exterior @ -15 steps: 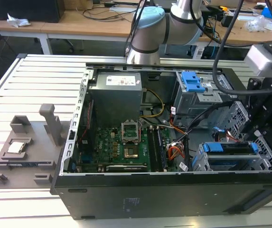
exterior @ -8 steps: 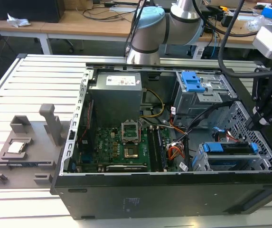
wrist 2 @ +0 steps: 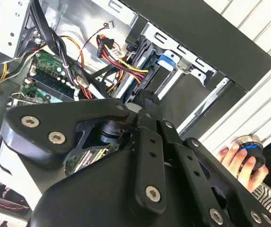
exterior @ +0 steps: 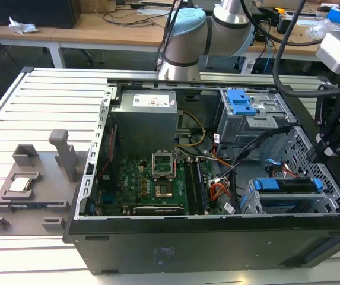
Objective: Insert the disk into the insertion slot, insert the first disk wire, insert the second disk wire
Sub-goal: 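Insert the second disk wire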
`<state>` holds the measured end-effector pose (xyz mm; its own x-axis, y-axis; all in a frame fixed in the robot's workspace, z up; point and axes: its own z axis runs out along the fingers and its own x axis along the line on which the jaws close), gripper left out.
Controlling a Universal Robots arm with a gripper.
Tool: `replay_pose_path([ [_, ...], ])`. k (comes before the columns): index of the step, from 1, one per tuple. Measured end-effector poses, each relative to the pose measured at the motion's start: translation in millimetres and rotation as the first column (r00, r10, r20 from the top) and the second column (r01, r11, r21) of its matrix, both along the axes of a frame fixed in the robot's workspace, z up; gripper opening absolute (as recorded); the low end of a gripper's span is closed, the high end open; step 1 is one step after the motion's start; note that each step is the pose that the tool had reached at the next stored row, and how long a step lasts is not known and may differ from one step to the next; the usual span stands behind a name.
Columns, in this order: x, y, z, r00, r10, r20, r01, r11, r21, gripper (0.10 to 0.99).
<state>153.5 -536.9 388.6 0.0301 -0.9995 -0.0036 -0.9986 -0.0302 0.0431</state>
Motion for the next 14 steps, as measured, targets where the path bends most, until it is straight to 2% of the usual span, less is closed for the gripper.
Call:
replay_pose_path([
  [11,0.0,0.0,0.2,1.0000,0.000,0.0000,0.000,1.0000,0.000,0.114],
  [12,0.0,0.0,0.2,1.0000,0.000,0.0000,0.000,1.0000,0.000,0.239],
  [14,0.0,0.1,0.3,1.0000,0.000,0.0000,0.000,1.0000,0.000,0.239],
])
